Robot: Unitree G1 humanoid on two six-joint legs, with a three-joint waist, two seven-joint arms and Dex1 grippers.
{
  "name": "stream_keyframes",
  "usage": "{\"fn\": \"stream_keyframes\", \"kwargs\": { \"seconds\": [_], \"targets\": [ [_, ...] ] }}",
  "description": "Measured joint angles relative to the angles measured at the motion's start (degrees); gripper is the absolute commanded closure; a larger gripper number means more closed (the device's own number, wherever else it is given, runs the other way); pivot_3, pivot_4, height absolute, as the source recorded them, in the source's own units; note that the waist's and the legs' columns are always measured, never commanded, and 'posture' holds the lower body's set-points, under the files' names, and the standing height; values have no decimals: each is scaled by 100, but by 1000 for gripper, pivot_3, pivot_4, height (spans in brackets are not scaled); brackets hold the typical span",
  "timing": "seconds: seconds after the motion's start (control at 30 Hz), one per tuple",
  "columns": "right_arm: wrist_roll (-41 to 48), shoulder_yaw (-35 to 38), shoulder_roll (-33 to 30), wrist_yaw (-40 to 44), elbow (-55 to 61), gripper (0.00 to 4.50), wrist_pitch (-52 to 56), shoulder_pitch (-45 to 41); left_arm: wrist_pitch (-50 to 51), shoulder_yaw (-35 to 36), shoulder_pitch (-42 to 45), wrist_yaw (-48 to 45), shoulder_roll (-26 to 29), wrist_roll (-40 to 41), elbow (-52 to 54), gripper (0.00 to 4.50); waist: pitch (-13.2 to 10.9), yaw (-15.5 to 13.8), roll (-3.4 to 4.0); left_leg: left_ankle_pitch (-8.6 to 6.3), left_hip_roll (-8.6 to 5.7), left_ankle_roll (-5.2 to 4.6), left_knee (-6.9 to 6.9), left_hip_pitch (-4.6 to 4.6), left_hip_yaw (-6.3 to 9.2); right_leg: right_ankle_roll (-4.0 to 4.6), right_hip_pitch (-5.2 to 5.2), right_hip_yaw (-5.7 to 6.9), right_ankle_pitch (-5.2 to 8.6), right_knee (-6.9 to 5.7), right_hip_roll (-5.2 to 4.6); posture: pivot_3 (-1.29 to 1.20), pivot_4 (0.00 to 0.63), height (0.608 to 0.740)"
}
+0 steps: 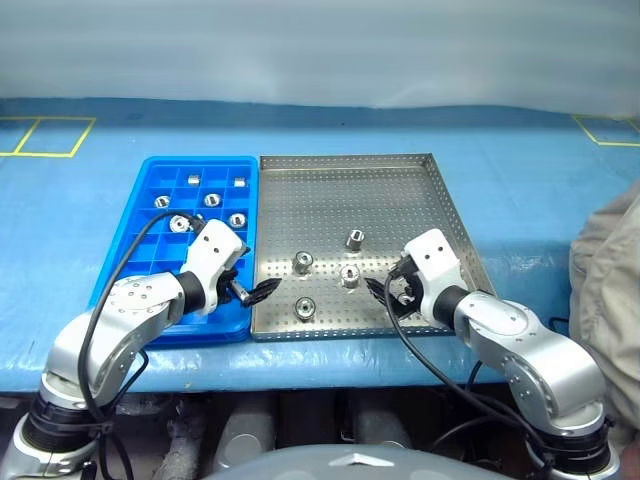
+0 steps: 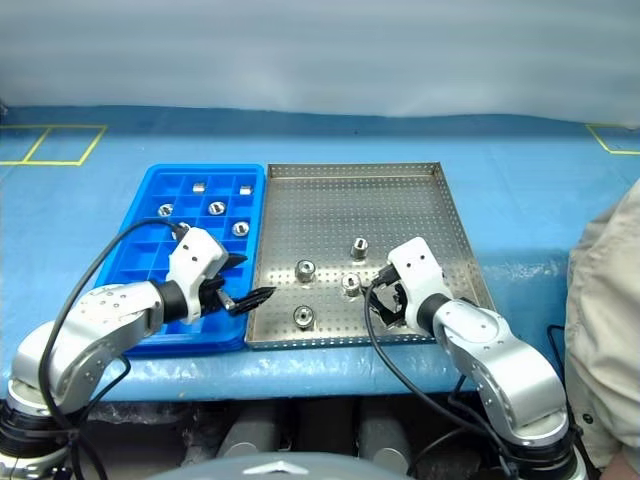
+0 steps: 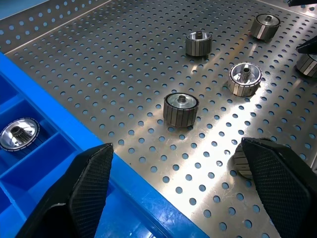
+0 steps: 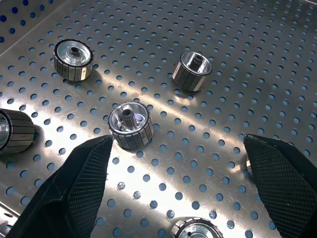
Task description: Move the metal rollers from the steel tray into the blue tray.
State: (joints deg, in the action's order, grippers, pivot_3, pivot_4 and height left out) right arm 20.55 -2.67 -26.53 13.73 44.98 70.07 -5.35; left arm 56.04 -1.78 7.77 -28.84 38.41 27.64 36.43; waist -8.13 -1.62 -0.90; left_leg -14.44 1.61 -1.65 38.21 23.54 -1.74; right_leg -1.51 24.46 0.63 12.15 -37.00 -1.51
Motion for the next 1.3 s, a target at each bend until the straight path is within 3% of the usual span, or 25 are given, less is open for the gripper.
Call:
{"fn": "stream_keyframes", "kwargs": {
  "seconds": [1.13, 1.3],
  "targets": [
    [-117, -154, 37, -86, 1, 38, 1, 6, -303, -113, -31, 4, -17, -129, 0, 0, 0, 1, 0, 0, 0, 0, 0, 0, 0, 0, 0, 0, 0, 0, 0, 68, 150, 740],
    [-119, -160, 38, -95, 11, 38, 3, 20, -200, -180, 242, 174, -274, -192, -160, 0, -1, -16, -1, 2, -2, -3, 4, 1, 2, -2, -2, 1, -1, -2, 0, 55, 150, 740]
  ]
}}
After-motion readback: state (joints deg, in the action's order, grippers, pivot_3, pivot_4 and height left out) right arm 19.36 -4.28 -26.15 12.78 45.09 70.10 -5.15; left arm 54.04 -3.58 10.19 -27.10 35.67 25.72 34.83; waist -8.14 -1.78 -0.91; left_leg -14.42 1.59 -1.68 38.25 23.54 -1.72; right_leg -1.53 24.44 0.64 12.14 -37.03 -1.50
